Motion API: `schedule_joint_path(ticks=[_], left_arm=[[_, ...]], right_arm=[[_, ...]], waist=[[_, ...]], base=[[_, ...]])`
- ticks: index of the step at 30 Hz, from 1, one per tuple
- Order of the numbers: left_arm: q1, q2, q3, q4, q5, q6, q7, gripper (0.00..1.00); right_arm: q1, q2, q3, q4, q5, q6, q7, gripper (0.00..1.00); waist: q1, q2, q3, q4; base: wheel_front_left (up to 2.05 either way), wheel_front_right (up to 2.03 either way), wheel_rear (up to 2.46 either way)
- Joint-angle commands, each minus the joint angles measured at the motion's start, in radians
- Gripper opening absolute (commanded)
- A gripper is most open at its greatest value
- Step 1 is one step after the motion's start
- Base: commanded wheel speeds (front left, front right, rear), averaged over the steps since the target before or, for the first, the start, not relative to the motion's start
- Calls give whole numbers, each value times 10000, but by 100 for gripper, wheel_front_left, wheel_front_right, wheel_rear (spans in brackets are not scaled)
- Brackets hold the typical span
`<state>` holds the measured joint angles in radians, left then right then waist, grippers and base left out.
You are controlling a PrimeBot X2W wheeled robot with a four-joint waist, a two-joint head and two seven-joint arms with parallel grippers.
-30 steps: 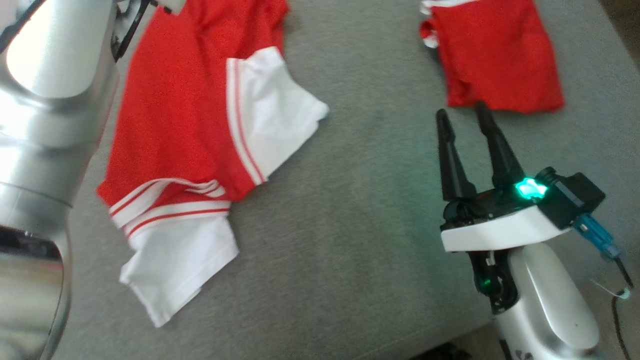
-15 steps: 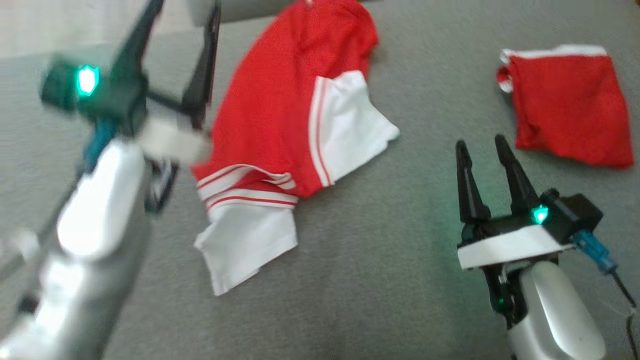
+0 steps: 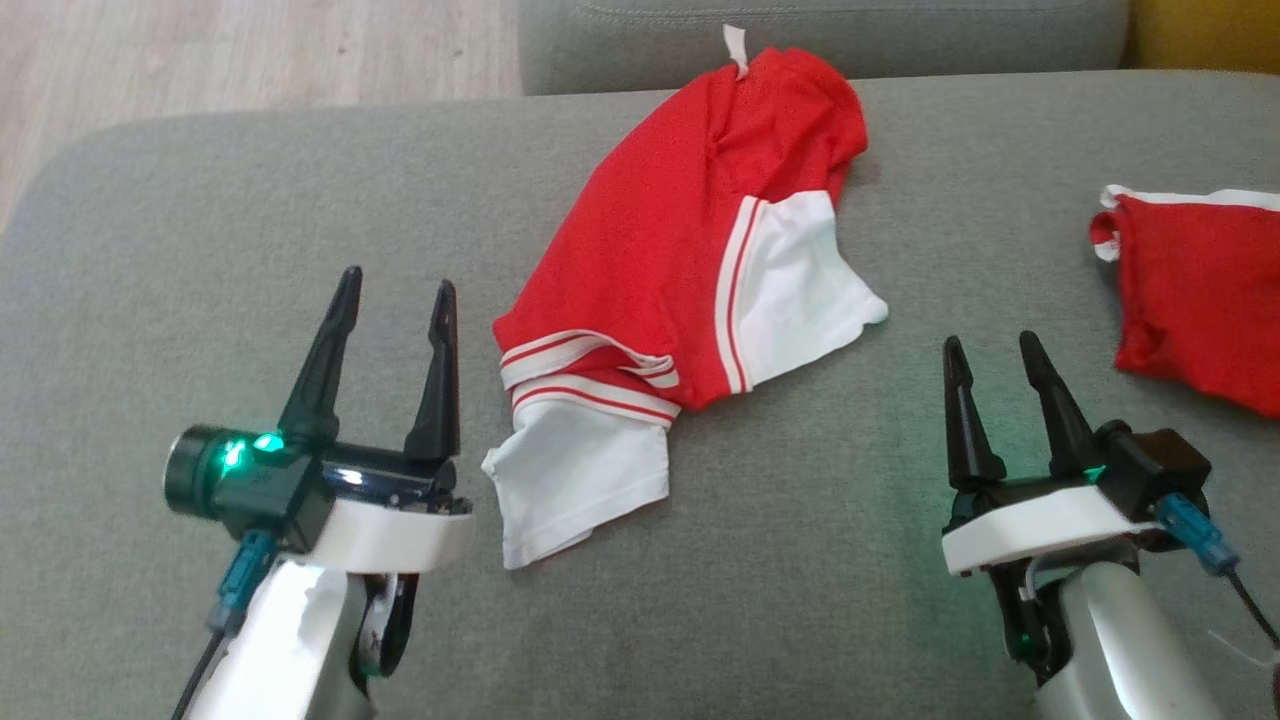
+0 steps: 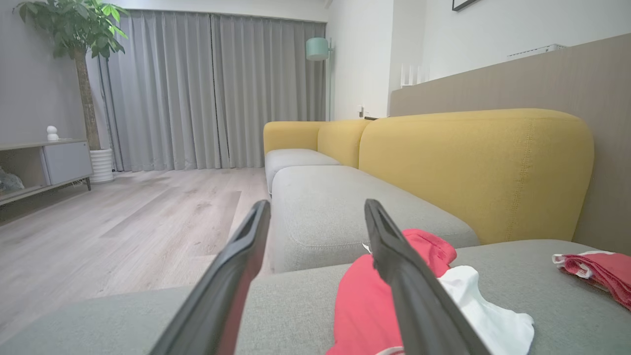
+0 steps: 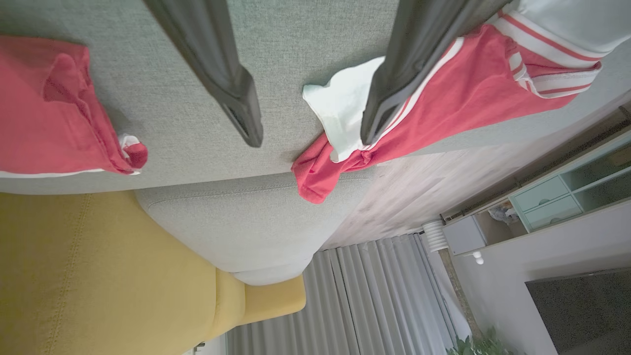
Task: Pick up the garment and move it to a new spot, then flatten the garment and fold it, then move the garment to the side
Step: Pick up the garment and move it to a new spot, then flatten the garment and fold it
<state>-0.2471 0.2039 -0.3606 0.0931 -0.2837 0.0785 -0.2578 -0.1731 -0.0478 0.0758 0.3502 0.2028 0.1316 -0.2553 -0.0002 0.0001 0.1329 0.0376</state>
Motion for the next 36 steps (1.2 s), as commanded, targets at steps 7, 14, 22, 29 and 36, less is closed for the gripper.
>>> schedule_joint_path(ticks=[7,14,22,29,36], left_arm=[[-546,-284,535,-436,517,-418,-39,100],[-595,-640,604,-244,708,-731,-39,100],[-665,-1001,818,-141,916,-1020,-39,100],[-731,-1230,903,-62,1093,-1212,-39,100],[-610,-1364,1036,134,1181,-1273,-39,100]], right_arm=[[-1078,-24,-15,354,-366,-9,484,100],[-1858,-24,-380,1635,-520,-9,1019,100],[-2756,-24,-878,3193,-888,-9,1340,100],[-3436,-24,-843,4427,-837,-9,1262,0],[-3853,-24,-36,3943,-521,-9,315,0]], waist=[[2,-1,503,435],[2,-1,729,907],[2,-1,1050,1366],[2,-1,1206,1586],[2,-1,747,1765]], base=[[0,0,0],[0,0,0],[0,0,0],[0,0,0],[0,0,0]])
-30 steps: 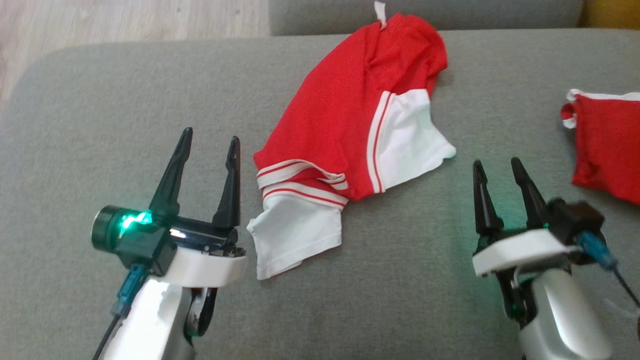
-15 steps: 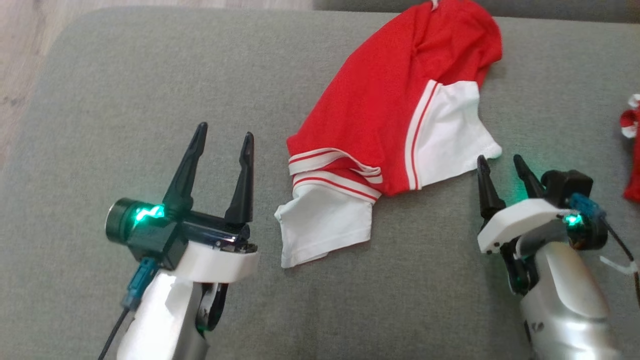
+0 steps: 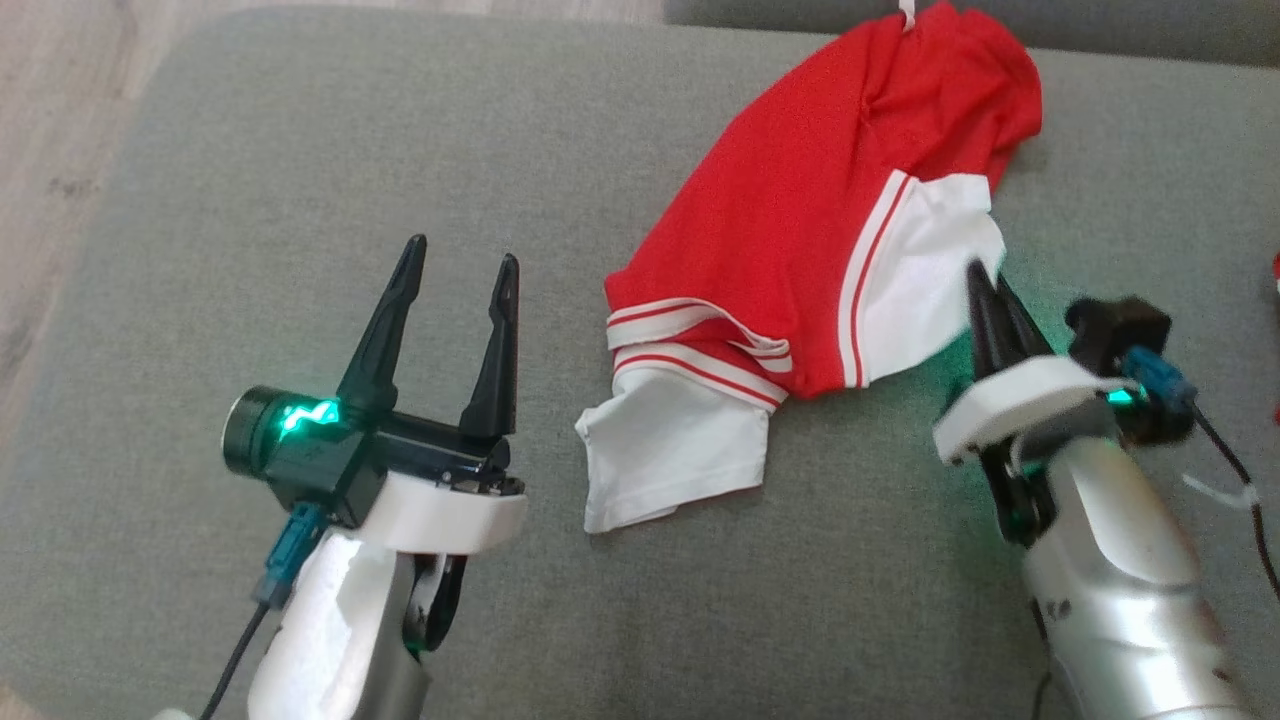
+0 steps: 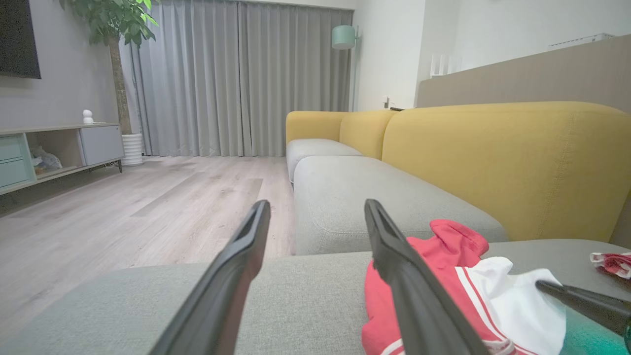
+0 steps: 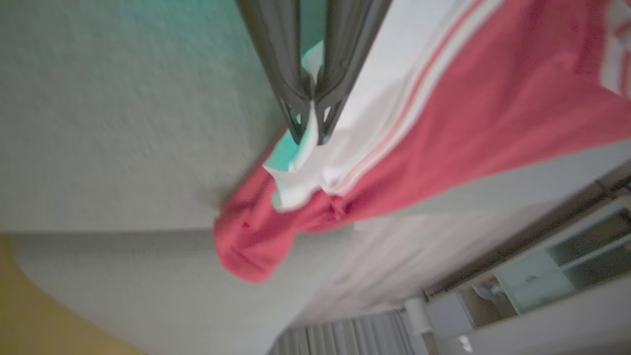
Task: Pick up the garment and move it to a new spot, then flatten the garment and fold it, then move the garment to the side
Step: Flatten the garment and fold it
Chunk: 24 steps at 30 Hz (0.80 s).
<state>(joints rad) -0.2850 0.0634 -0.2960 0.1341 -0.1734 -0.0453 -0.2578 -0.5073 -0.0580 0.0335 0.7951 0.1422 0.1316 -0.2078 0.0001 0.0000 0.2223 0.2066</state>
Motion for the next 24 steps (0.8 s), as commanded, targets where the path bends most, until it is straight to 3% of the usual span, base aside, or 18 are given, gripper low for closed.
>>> schedule_joint_path(ticks=[1,6,11,16,20,23,24], left_arm=[[-173,25,415,-279,68,-30,-39,100],[61,-57,357,-303,5,-62,-39,100],[52,-113,0,-385,-185,-82,-40,100],[-96,-127,-854,-534,-829,103,-40,100],[6,-128,-1007,-877,-1030,544,-40,100],[170,-129,-1095,-1311,-1136,945,-40,100],[216,-129,-1156,-1437,-1164,1064,-40,100]], right_arm=[[-585,78,613,-807,228,-9,-211,0],[-1206,78,1426,-2342,645,-9,22,0],[-2567,78,1880,-2786,543,-9,1076,0],[-4675,78,1509,-1601,127,-9,1776,0],[-6322,78,1695,-364,-65,-9,1748,0],[-7878,78,1180,1232,-418,-9,1337,0],[-8300,78,930,1701,-740,-9,1069,43]], waist=[[-1,0,-227,107],[-1,0,-501,578],[-1,0,-514,1661],[-1,0,-330,3228],[-1,0,33,3480],[-1,0,362,3621],[-1,0,440,3636]], base=[[0,0,0],[0,0,0],[0,0,0],[0,0,0],[0,0,0],[0,0,0],[-33,-33,-33]])
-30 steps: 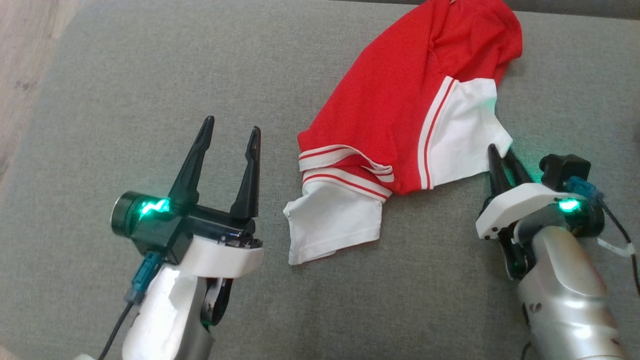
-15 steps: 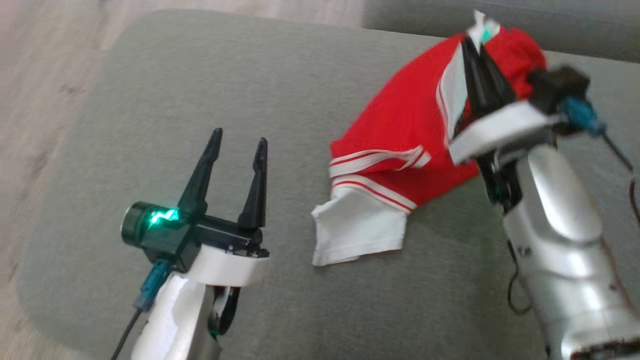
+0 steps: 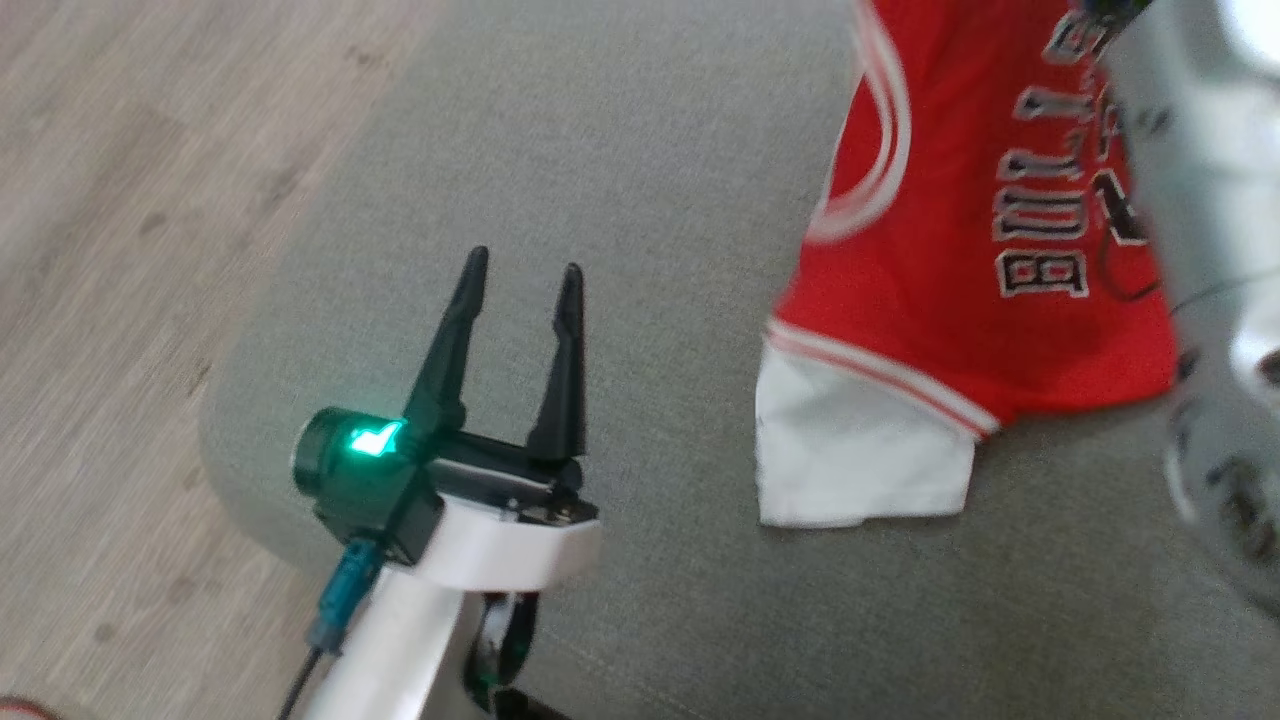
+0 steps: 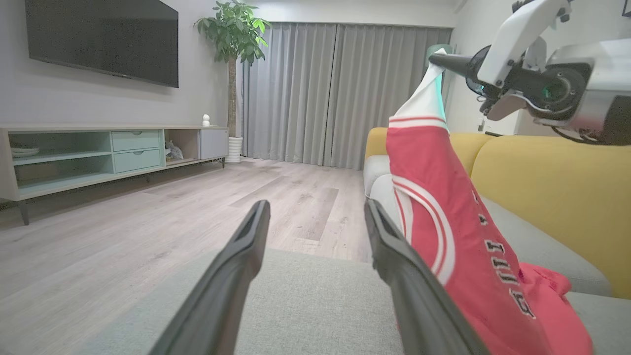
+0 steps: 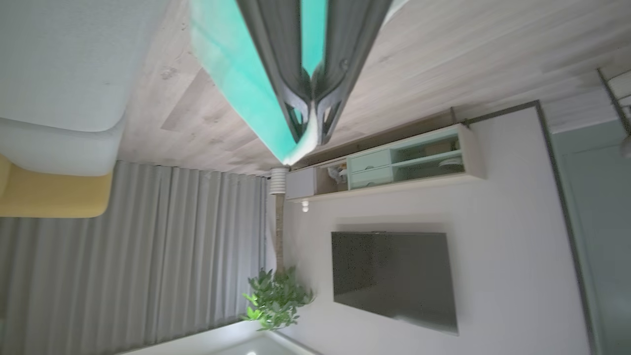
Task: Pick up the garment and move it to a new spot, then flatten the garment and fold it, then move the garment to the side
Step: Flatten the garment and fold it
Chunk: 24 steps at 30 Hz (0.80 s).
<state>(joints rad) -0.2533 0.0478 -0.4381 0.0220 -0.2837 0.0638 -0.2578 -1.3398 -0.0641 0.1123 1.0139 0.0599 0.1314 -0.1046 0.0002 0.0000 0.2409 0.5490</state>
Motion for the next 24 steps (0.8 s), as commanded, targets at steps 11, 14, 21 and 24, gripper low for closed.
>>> schedule_joint_path(ticks=[11,14,21,24], left_arm=[[-635,25,-468,-246,-264,336,-40,100],[-833,25,-415,58,-224,187,-40,100],[-850,25,478,458,123,25,-40,100],[-694,50,950,657,233,1,-40,100]], right_arm=[[-516,-277,-1623,2088,-1964,-7,-1385,100],[155,-327,-1498,2103,-1907,-7,-1518,100],[2229,-90,-647,254,-1151,-7,-1567,100],[3578,-102,-383,-828,-745,-7,-1569,100]], waist=[[-2,0,-54,-40],[-2,0,-515,-525],[-2,0,-1193,-2577],[-2,0,-1494,-3465]], base=[[-3,-3,-3],[0,0,0],[0,0,0],[0,0,0]])
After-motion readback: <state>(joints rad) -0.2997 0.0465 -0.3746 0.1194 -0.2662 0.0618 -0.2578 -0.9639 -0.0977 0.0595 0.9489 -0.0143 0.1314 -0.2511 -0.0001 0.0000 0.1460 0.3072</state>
